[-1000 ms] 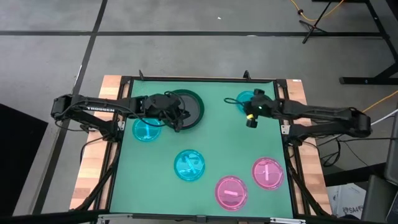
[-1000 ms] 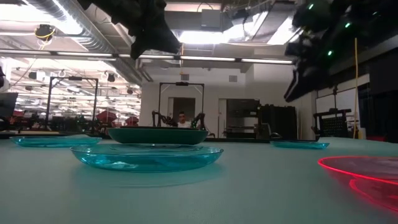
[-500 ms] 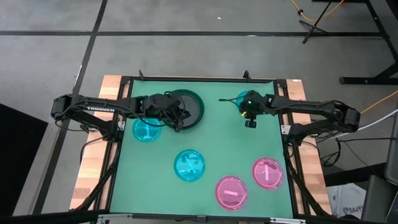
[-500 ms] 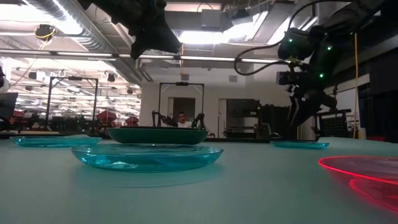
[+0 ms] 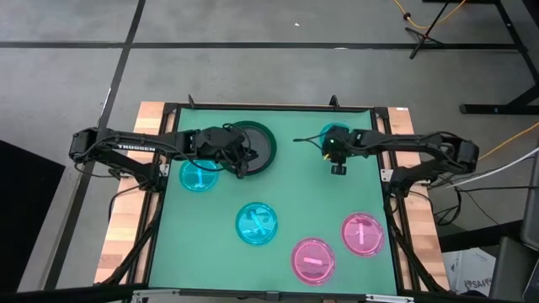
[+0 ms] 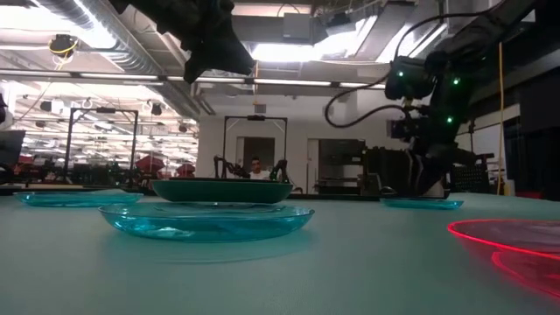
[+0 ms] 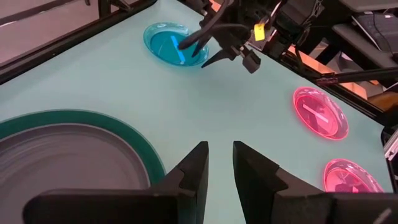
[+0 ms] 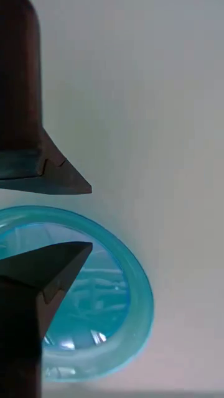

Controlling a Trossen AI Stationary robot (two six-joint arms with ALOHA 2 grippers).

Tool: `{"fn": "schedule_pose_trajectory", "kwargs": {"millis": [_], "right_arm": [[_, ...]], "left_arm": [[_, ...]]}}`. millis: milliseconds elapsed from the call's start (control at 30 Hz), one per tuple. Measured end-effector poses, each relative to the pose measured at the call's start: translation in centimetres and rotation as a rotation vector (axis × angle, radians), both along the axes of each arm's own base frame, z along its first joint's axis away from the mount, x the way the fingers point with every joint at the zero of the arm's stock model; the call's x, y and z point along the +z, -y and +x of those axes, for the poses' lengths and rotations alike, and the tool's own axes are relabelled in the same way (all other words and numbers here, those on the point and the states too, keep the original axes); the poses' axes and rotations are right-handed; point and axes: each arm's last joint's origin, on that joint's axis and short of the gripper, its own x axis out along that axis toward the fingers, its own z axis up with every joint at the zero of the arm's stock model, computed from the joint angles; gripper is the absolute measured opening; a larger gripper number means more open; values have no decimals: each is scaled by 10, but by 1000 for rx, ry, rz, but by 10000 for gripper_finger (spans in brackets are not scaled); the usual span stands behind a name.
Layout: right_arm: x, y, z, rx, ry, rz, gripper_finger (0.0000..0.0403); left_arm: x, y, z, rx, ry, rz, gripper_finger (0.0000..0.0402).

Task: Stack plastic plates
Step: Stack the top right blue plate on top of the black plate

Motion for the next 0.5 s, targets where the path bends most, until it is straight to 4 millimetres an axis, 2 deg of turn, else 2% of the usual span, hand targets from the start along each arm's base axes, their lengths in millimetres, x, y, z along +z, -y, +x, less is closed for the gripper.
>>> {"fn": "schedule_pose_trajectory", "kwargs": {"millis": [500], "right_arm": [[-20, 4, 3, -30, -119, -23, 124]], "left_arm": [[0, 0, 0, 0, 0, 0, 66]]}}
